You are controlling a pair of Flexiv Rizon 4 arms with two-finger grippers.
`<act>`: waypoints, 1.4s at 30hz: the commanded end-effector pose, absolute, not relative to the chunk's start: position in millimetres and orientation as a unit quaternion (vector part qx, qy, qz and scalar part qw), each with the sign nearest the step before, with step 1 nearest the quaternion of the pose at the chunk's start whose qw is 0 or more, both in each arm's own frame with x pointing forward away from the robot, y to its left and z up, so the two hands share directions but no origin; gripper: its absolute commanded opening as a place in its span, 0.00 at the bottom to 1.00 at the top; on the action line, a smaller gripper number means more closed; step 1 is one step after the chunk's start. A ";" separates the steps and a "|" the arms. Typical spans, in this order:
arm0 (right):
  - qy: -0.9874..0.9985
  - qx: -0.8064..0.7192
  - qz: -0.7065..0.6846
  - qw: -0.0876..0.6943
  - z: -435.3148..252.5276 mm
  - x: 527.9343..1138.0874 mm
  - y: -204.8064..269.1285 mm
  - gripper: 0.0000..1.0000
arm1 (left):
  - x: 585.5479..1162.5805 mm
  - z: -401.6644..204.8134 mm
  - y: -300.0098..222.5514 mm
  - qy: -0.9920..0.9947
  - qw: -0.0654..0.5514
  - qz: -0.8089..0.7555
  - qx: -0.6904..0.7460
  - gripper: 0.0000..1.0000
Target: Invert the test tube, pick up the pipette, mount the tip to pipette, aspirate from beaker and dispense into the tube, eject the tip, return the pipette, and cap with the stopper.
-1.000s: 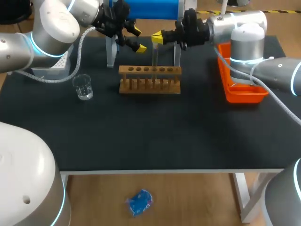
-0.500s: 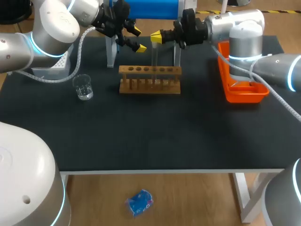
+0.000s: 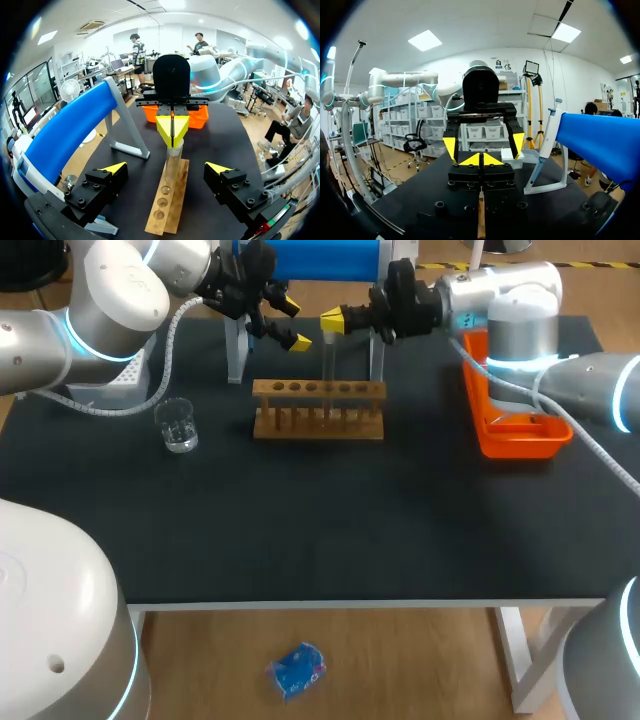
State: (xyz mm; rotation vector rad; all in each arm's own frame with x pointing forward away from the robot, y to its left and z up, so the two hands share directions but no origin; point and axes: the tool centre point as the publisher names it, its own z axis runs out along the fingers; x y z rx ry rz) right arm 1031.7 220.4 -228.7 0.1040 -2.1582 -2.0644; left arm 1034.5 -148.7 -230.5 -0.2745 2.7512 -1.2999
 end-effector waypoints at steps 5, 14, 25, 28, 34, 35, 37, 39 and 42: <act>-0.723 0.028 -0.685 0.084 -249.3 1032.1 220.7 0.00 | 1035.1 -230.2 -148.6 0.900 0.042 -0.424 -0.090 1.00; -0.724 0.035 -0.685 0.074 -235.5 1031.0 216.5 0.00 | 1035.1 -230.2 -148.6 0.900 0.042 -0.424 -0.090 1.00; -0.727 0.050 -0.682 0.062 -218.9 1027.4 213.9 0.00 | 1035.1 -230.2 -148.6 0.900 0.042 -0.424 -0.090 1.00; -0.728 0.053 -0.681 0.057 -214.3 1025.6 211.6 0.00 | 1035.1 -230.2 -148.6 0.900 0.042 -0.424 -0.090 1.00; -0.741 0.051 -0.668 0.046 -202.5 1022.0 202.6 0.00 | 1035.1 -230.2 -148.6 0.900 0.042 -0.424 -0.090 1.00; -0.746 0.049 -0.662 0.044 -200.3 1021.2 200.5 0.00 | 1035.1 -230.2 -148.6 0.900 0.042 -0.424 -0.090 1.00; -0.756 0.045 -0.652 0.040 -196.2 1019.2 195.6 0.00 | 1035.1 -230.2 -148.6 0.900 0.042 -0.424 -0.090 1.00; -0.764 0.041 -0.643 0.036 -192.3 1016.7 189.8 0.18 | 1035.1 -230.2 -148.6 0.900 0.042 -0.424 -0.090 1.00; -0.780 0.034 -0.624 0.031 -188.0 1012.6 181.5 1.00 | 1035.1 -230.2 -148.6 0.900 0.042 -0.424 -0.090 1.00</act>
